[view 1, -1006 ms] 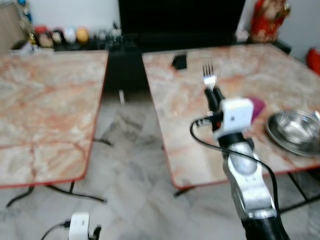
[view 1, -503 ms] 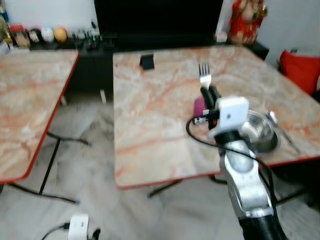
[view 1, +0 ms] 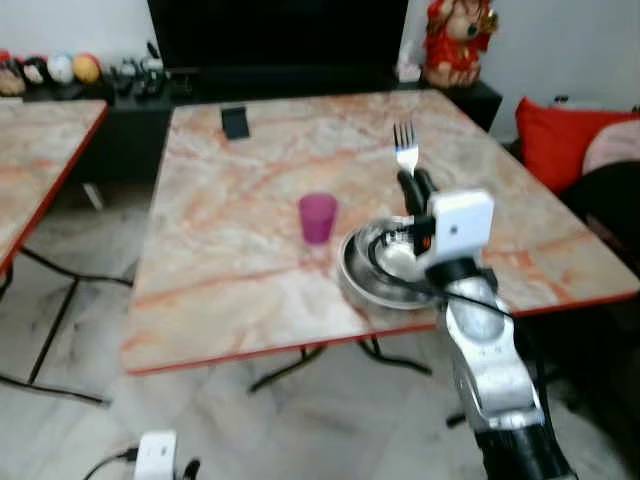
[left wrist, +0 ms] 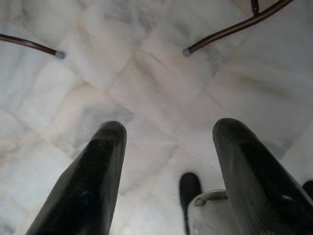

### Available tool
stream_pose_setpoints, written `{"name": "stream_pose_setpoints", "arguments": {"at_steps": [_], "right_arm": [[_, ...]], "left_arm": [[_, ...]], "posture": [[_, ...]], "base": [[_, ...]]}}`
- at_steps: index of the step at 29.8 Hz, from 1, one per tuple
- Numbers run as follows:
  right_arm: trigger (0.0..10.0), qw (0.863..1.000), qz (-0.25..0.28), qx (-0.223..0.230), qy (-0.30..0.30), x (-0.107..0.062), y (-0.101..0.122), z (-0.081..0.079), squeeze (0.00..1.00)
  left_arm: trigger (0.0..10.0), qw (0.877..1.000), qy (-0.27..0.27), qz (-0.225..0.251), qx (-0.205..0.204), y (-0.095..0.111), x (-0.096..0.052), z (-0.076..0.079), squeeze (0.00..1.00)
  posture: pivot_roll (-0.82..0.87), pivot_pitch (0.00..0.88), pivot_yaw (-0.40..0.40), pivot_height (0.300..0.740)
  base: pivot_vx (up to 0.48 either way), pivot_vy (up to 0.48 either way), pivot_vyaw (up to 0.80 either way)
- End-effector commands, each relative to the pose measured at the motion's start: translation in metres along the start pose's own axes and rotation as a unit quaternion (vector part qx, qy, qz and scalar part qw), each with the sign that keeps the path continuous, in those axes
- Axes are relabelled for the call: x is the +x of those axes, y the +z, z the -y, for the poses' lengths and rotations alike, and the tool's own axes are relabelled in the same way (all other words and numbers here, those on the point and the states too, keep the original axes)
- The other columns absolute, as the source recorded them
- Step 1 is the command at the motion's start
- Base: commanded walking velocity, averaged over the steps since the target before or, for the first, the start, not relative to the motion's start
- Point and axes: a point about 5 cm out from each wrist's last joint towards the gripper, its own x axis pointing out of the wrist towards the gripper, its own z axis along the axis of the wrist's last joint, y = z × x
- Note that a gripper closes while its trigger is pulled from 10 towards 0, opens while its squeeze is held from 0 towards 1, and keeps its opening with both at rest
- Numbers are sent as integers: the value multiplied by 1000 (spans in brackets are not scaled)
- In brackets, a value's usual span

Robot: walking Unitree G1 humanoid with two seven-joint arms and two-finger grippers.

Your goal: Setting the table

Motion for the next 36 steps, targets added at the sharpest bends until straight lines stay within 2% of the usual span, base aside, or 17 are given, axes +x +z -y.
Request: {"name": "stream_pose_setpoints", "arguments": {"at_steps": [1, 6, 36], "right_arm": [[10000, 1000, -5, -4, -8, -2, -2, 6, 0], [10000, 1000, -6, -4, -10, -2, -2, 6, 0], [10000, 999, -21, 5, -44, 1, -9, 16, 0]], "left_arm": [[10000, 1000, -5, -18, -7, -9, -2, 5, 0], [10000, 1000, -5, -23, -7, -10, -3, 5, 0], [10000, 999, 9, -53, -4, -17, -5, -12, 0]], "posture": [[-110, 0, 28, 732], [-109, 0, 26, 732], [-115, 0, 62, 732]], "base": [[0, -409, 0], [0, -350, 0], [0, 0, 0]]}}
